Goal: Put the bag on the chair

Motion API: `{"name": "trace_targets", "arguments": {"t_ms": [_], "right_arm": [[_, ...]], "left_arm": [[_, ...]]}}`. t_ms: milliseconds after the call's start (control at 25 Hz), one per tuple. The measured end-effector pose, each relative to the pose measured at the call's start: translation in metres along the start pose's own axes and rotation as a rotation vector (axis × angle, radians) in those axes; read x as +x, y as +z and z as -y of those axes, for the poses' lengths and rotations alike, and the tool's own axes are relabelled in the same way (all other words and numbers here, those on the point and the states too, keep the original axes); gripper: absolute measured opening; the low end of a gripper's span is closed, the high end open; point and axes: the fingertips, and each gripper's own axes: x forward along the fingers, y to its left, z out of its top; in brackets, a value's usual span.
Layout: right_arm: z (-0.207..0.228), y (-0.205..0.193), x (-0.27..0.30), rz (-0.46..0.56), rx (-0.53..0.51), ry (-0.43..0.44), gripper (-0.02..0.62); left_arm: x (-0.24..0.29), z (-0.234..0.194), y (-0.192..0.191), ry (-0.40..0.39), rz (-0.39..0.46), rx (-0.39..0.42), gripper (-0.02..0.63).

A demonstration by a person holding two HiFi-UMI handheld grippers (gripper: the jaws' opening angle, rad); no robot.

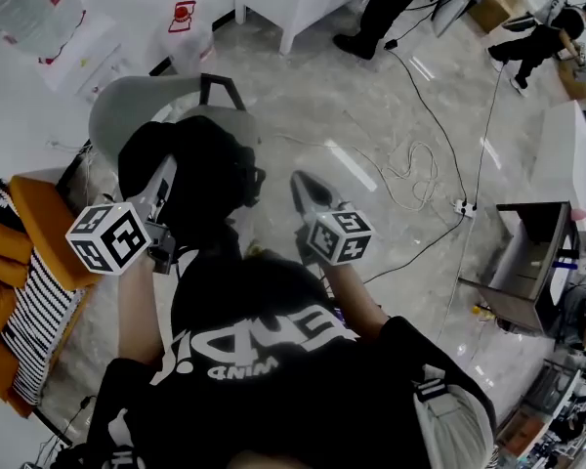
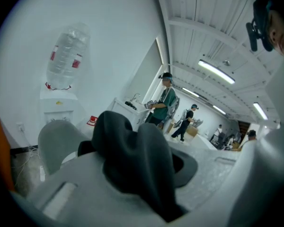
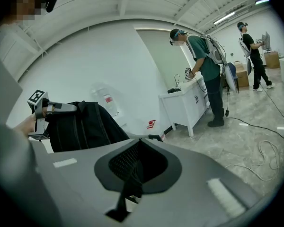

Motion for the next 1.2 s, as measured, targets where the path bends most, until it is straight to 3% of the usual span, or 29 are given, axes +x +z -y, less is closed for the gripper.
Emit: {"name": "trace_targets", "arguments": {"t_ms": [280,520,960,1200], "right_arm": [[0.005,0.023,0.041,0.021,0.031,-0.047,0.002],[0.014,0.063,0.127,0.016,0.062,-0.083,0.002],[0.01,0.05,0.114,0.033,0.078,-0.129,0.002],[0.02,0.055,0.16,0.003,0.106,-0.165,0.002]], "left_arm": [[0.044,-0.03,0.035,-0.053,-0.035,0.011,0.063],[0.123,-0.09,0.091,-0.092,-0.088,0.015,0.063],[0.132,-0.097,0.09,-0.123,-0.102,0.043,0.063],[0.182,-0.144,0.099,-0.135,-0.154,0.032,0.064]]}}
